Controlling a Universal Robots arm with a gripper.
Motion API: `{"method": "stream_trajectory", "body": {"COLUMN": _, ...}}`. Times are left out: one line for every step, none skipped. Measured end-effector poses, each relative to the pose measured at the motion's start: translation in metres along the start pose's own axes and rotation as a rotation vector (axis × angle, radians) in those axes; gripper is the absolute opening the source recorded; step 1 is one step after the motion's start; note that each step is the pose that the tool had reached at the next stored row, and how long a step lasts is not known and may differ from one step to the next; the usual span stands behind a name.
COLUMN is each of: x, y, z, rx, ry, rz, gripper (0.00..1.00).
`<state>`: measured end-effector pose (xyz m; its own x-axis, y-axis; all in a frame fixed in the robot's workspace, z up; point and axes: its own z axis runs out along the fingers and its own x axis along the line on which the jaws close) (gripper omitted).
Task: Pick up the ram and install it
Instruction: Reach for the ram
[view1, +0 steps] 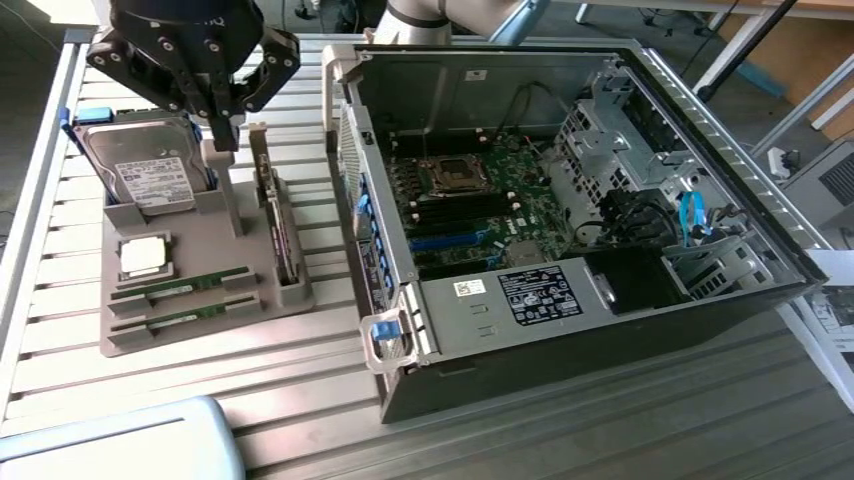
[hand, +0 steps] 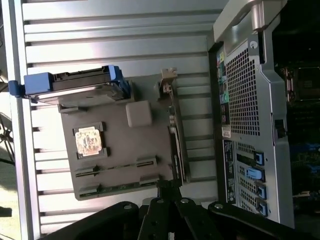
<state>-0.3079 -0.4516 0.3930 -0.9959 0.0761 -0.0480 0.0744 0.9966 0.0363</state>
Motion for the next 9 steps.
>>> {"method": "stream_trajectory", "body": {"x": 0.000, "y": -0.0030, "z": 0.0000, "rx": 0.0029, "ry": -0.0003, "rz": 0.000, "gripper": 0.11}}
{"method": "stream_trajectory", "body": {"x": 0.000, "y": -0.0057, "z": -0.0002, "rx": 0.0068, "ry": -0.0004, "rz": 0.000, "gripper": 0.11}}
{"method": "stream_trajectory", "body": {"x": -0.001, "y": -0.0084, "z": -0.0003, "rx": 0.0122, "ry": -0.0007, "rz": -0.001, "gripper": 0.11}}
{"method": "stream_trajectory", "body": {"x": -0.001, "y": -0.0110, "z": -0.0003, "rx": 0.0181, "ry": -0.0012, "rz": -0.001, "gripper": 0.11}}
{"method": "stream_trajectory", "body": {"x": -0.001, "y": -0.0137, "z": -0.0003, "rx": 0.0245, "ry": -0.0018, "rz": -0.001, "gripper": 0.11}}
{"method": "stream_trajectory", "body": {"x": -0.001, "y": -0.0162, "z": -0.0003, "rx": 0.0302, "ry": -0.0023, "rz": -0.002, "gripper": 0.11}}
{"method": "stream_trajectory", "body": {"x": -0.002, "y": -0.0206, "z": -0.0005, "rx": 0.0400, "ry": -0.0030, "rz": -0.002, "gripper": 0.11}}
{"method": "stream_trajectory", "body": {"x": -0.002, "y": -0.0234, "z": -0.0005, "rx": 0.0459, "ry": -0.0034, "rz": -0.002, "gripper": 0.11}}
{"method": "stream_trajectory", "body": {"x": -0.002, "y": -0.0261, "z": -0.0006, "rx": 0.0511, "ry": -0.0037, "rz": -0.003, "gripper": 0.11}}
